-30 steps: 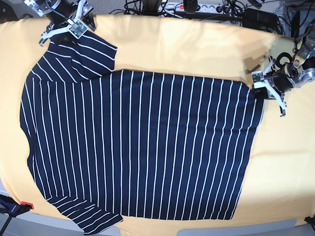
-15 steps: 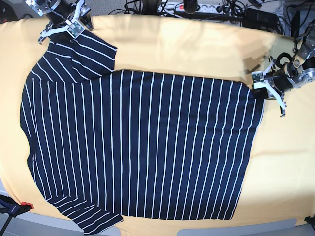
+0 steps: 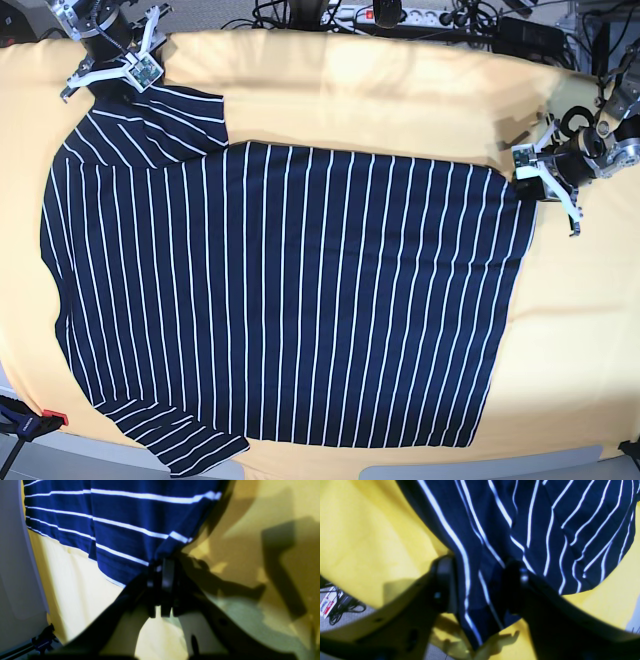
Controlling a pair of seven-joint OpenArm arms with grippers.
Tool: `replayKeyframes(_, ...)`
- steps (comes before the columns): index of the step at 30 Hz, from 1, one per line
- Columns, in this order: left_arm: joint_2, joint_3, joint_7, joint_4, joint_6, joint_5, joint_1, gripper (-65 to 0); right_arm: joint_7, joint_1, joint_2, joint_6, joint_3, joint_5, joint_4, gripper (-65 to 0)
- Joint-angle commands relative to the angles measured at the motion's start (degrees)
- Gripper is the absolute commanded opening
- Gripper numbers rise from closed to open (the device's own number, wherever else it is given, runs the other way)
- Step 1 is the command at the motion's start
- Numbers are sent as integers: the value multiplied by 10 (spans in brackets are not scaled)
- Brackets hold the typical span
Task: Fold the T-shirt properly
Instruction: 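Close both grippers on the shirt edges, then lift the shirt edges with both grippers and pull them apart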
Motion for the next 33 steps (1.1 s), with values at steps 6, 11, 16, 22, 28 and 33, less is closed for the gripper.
replayKeyframes(6,-16,-6,-3,6,11,-3,-8,-650,-11,-6,6,14,4,-12,7,-650)
replayKeyframes(11,-45,-6,-2,24,9,-5,-8,-650,-34,-10,8,-15,8,-12,57,-650)
replayKeyframes(16,-81,-6,-2,56,-33,-55,-6,-650,-69,-50,10,23,27,-12,105,-650)
replayKeyframes(22,-126,-6,-3,79,-90,-78,-6,-650,-91,-127,10,15,81,-12,138,-650)
replayKeyframes(28,-172,-6,-3,97,-183,-144,-6,-650,-91,-204,9,16,118,-6,138,-650)
replayKeyframes(33,-211,-5,-5,103,-188,-207,5,-650,-92,-242,9,28,117,-6,138,-650)
